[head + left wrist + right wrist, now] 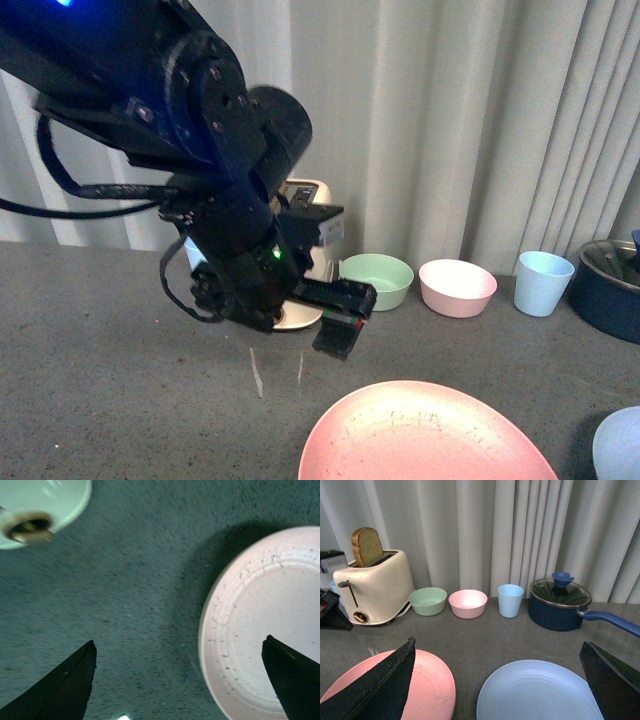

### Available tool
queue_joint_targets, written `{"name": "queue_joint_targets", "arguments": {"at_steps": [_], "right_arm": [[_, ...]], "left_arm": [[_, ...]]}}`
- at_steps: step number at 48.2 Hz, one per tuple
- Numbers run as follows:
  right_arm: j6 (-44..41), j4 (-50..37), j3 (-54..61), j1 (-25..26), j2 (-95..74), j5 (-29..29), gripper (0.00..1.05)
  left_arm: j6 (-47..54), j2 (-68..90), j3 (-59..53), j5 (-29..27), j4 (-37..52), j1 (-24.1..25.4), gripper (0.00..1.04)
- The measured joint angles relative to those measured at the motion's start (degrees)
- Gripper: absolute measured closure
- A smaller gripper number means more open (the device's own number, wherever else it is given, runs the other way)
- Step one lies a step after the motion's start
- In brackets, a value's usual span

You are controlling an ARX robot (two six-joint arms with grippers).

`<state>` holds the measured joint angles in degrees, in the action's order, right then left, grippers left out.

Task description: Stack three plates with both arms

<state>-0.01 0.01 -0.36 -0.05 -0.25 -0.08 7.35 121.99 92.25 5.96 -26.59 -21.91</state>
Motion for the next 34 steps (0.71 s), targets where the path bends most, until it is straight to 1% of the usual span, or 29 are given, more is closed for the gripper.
{"name": "queue_joint_targets", "arguments": {"at_steps": [3, 10, 13, 25, 26, 27, 28, 29, 30, 31, 33, 34], "right_arm": [[0.00, 0.00, 0.00, 0.00, 0.00, 0.00, 0.07], [0.00, 0.00, 0.00, 0.00, 0.00, 0.00, 0.07], [0.02, 0.00, 0.00, 0.00, 0.00, 0.00, 0.07], [0.00, 0.00, 0.00, 0.00, 0.00, 0.00, 0.07], [0.00, 0.00, 0.00, 0.00, 0.00, 0.00, 0.07], [0.00, 0.00, 0.00, 0.00, 0.00, 0.00, 0.07], [0.00, 0.00, 0.00, 0.00, 0.00, 0.00, 0.07], [0.00, 0.00, 0.00, 0.00, 0.00, 0.00, 0.07], [0.00, 0.00, 0.00, 0.00, 0.00, -0.04, 0.07], [0.00, 0.00, 0.00, 0.00, 0.00, -0.02, 0.07], [0.02, 0.00, 0.00, 0.00, 0.00, 0.22, 0.07], [0.02, 0.00, 0.00, 0.00, 0.00, 0.20, 0.07]], "left_arm": [[1.86, -3.89, -3.19, -1.38, 3.72, 0.24, 0.08], [4.59, -10.91, -9.81, -1.99, 9.66, 0.59, 0.07], [5.84, -15.34, -14.40, -2.75, 12.87, 0.59, 0.07], [7.26, -29.48, -27.69, -1.51, 18.91, 1.25, 0.07], [6.56, -31.10, -29.83, -3.91, 22.18, 1.14, 0.09], [4.79, -32.98, -32.83, -7.98, 27.80, 1.05, 0.13], [4.42, -33.83, -34.36, -8.96, 29.33, 1.07, 0.14], [1.27, -37.09, -39.80, -16.09, 40.87, 1.44, 0.21], [-0.50, -40.30, -44.72, -19.78, 48.59, 2.12, 0.26], [-1.66, -42.66, -47.87, -21.00, 52.68, 2.78, 0.30], [-4.17, -49.37, -56.24, -21.49, 61.68, 4.98, 0.40], [-4.61, -51.25, -58.42, -21.44, 63.56, 5.66, 0.44]]}}
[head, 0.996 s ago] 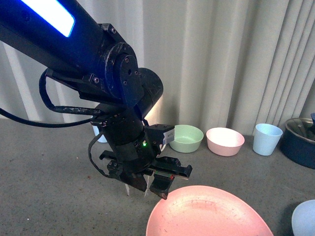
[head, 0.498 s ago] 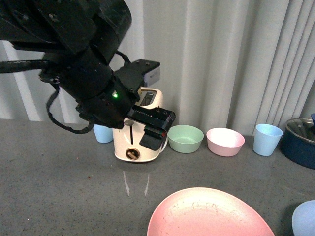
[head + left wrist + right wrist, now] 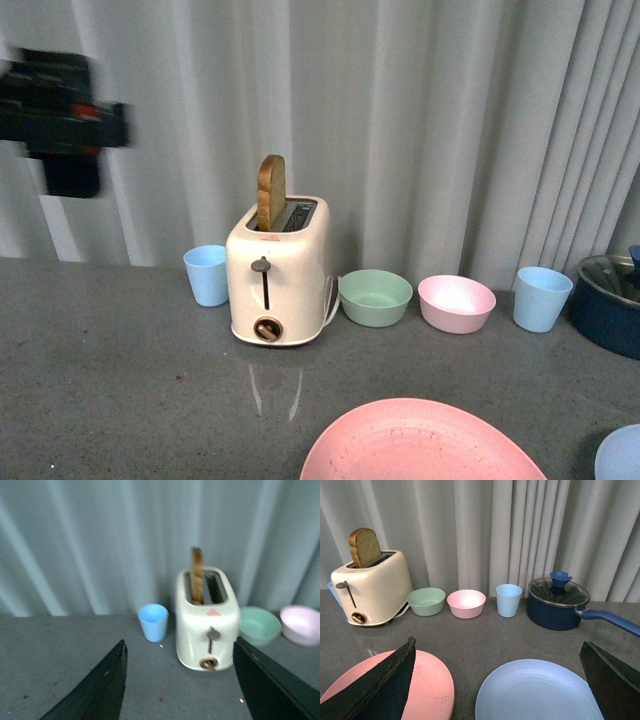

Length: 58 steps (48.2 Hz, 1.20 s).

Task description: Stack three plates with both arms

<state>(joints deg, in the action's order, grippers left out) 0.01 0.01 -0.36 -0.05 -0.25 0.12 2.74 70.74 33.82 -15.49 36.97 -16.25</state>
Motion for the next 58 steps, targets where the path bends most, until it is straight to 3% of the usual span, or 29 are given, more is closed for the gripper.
{"name": "queue_joint_targets", "arguments": {"at_steps": [7, 14, 32, 35, 40, 58], "right_arm": [[-0.02, 0.00, 0.00, 0.00, 0.00, -0.24, 0.07], [-0.02, 0.00, 0.00, 0.00, 0.00, 0.00, 0.07], [-0.02, 0.00, 0.00, 0.00, 0.00, -0.17, 0.07], [-0.02, 0.00, 0.00, 0.00, 0.00, -0.17, 0.07], [0.00, 0.00, 0.00, 0.00, 0.00, -0.17, 0.07], [-0.02, 0.00, 0.00, 0.00, 0.00, -0.17, 0.07]], "left_arm": [[-1.79, -7.23, -9.64, 2.27, 3.93, 3.37, 0.67], [-2.16, -12.20, -17.79, 6.38, 4.33, 6.16, 1.00], [-2.62, -25.22, -26.80, 10.93, 1.29, 11.10, 1.01], [-2.64, -27.12, -27.71, 14.40, 0.13, 13.75, 1.01], [-2.73, -31.04, -29.33, 15.06, -2.27, 16.06, 1.01], [-2.80, -43.12, -32.26, 15.47, -9.64, 16.15, 1.01]]}}
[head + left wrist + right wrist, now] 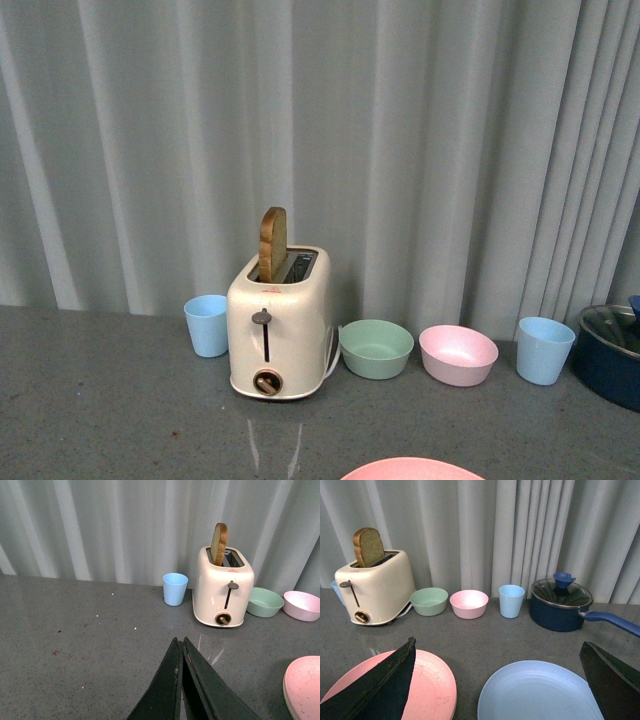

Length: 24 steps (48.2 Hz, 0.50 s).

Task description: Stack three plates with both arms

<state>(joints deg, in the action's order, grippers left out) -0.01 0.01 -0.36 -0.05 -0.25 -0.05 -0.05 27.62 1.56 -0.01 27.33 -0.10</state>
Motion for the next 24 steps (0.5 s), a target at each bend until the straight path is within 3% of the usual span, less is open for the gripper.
{"name": "queue_joint_targets", "arguments": {"at_steps": [24], "right_arm": [[0.00, 0.00, 0.00, 0.00, 0.00, -0.02, 0.07]], "left_arm": [[0.00, -13.35, 0.00, 0.00, -12.87, 0.00, 1.01]]}}
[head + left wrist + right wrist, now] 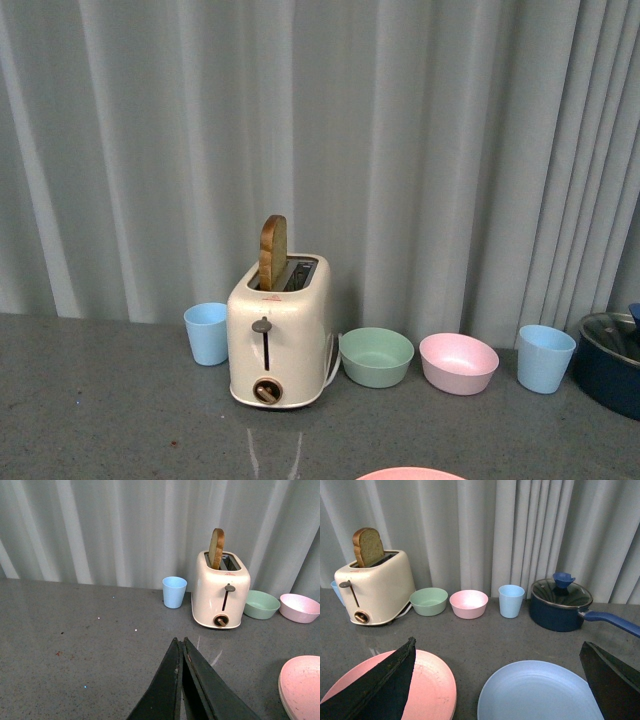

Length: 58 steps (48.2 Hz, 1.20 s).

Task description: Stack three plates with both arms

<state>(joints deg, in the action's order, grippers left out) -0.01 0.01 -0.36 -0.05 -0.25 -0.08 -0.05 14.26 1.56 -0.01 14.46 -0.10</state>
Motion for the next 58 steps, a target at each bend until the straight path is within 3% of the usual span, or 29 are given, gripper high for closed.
{"name": "queue_joint_targets", "arguments": {"at_steps": [15, 20, 33, 43, 51, 58], "right_arm": [[0.00, 0.00, 0.00, 0.00, 0.00, 0.00, 0.07], [0.02, 0.00, 0.00, 0.00, 0.00, 0.02, 0.07], [0.00, 0.00, 0.00, 0.00, 0.00, 0.00, 0.07], [0.02, 0.00, 0.00, 0.00, 0.00, 0.00, 0.07], [0.00, 0.00, 0.00, 0.00, 0.00, 0.00, 0.07], [0.02, 0.00, 0.00, 0.00, -0.02, 0.09, 0.07]], "left_arm": [[0.00, -4.35, 0.00, 0.02, -4.35, 0.00, 1.01], [0.00, -12.63, 0.02, 0.02, -14.05, -0.02, 1.01], [-0.02, -14.01, 0.02, 0.02, -14.43, 0.00, 1.01], [-0.04, -14.03, 0.02, 0.02, -14.43, 0.00, 0.68], [-0.04, -14.03, 0.02, 0.02, -14.43, 0.00, 0.29], [-0.02, -14.03, 0.02, 0.02, -14.43, 0.00, 0.06]]}}
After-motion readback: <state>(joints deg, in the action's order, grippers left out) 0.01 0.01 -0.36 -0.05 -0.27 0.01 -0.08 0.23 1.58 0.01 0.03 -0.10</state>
